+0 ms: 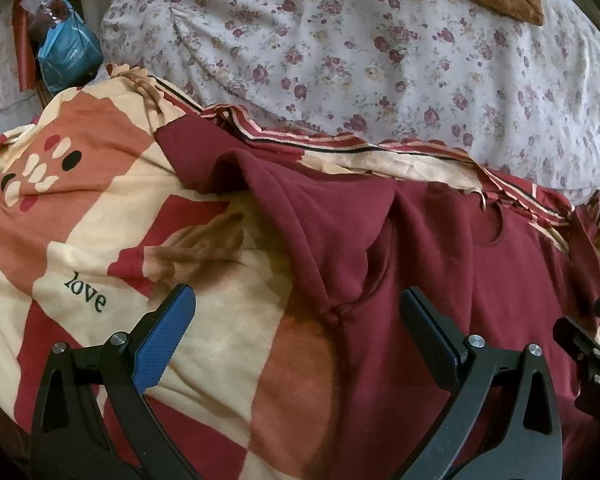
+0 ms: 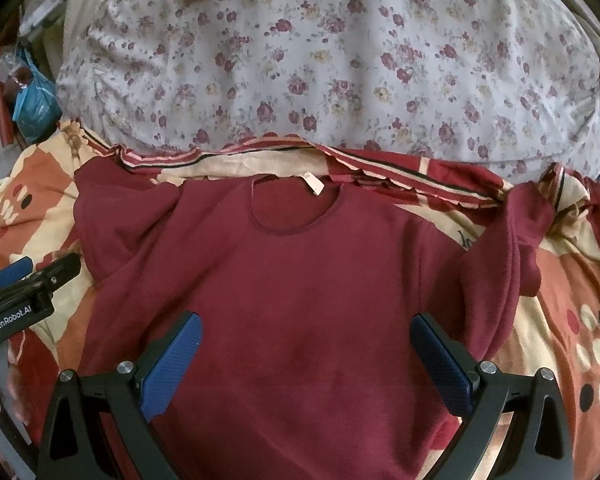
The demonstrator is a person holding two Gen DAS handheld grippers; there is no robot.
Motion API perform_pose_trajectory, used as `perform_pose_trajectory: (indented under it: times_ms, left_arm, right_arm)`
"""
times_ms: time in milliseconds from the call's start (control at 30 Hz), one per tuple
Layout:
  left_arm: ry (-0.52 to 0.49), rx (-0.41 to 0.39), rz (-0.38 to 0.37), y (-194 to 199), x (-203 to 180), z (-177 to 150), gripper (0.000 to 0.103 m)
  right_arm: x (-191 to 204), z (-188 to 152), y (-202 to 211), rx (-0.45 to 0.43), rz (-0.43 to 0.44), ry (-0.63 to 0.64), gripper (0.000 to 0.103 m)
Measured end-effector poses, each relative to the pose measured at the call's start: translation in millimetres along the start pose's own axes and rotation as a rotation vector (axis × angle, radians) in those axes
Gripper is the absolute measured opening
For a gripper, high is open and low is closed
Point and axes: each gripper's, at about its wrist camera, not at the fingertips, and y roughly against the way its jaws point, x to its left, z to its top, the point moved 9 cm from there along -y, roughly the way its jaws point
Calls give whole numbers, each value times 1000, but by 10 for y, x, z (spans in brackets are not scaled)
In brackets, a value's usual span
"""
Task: Fold small clothes
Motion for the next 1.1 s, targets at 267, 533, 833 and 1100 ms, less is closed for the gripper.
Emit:
perform_pose_trajectory:
  times_ms: [267, 533, 833, 1100]
  left_arm:
    - [9, 0, 5, -4, 37, 1, 102]
    - [12, 7, 9, -20, 75, 14, 102]
    - [8, 11, 7, -30, 49, 12, 102]
    - [2, 9, 5, -17, -21, -1, 102]
  right_arm:
    - [32, -1, -13, 8, -1, 7, 103]
    - [50, 1, -35, 3, -3, 10, 103]
    - [-13, 9, -69, -7, -13, -10, 103]
    - [-55, 8, -72, -9, -26, -18, 103]
